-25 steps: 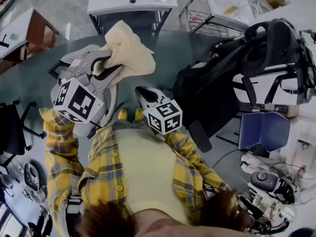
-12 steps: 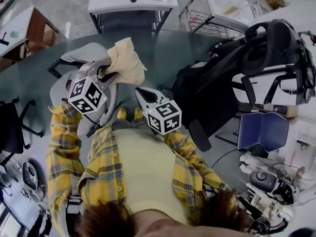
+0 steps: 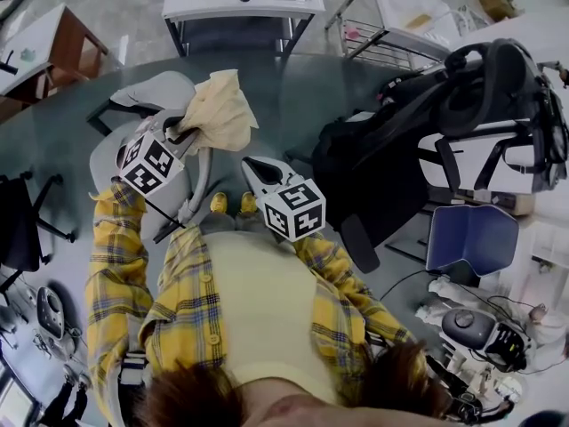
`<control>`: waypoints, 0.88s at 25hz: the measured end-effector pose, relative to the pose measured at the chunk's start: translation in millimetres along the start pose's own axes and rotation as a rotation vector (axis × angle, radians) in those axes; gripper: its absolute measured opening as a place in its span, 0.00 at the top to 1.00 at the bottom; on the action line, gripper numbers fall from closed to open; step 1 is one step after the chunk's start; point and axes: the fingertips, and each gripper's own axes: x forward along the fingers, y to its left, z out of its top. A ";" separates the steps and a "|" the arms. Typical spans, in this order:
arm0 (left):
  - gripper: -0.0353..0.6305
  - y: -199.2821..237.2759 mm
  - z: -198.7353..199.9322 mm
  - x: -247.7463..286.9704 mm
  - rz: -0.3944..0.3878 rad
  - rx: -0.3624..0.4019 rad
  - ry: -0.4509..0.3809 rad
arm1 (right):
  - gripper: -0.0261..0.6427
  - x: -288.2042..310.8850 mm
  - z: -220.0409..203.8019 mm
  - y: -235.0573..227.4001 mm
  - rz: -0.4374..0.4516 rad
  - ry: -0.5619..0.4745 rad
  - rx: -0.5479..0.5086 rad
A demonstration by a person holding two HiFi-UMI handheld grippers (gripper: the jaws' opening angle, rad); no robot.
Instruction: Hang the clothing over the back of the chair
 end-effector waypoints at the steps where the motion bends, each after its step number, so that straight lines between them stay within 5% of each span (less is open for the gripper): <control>1: 0.80 -0.1 -5.5 1.3 -0.003 -0.026 0.001 | 0.94 0.4 -0.2 0.9 0.001 0.002 -0.001; 8: 0.77 -1.0 -21.0 7.9 -0.020 -0.232 -0.058 | 0.94 0.6 -1.2 3.8 0.005 0.010 -0.007; 22: 0.58 2.0 -30.0 1.1 0.066 -0.431 -0.153 | 0.94 0.5 -2.1 5.6 0.016 0.009 -0.017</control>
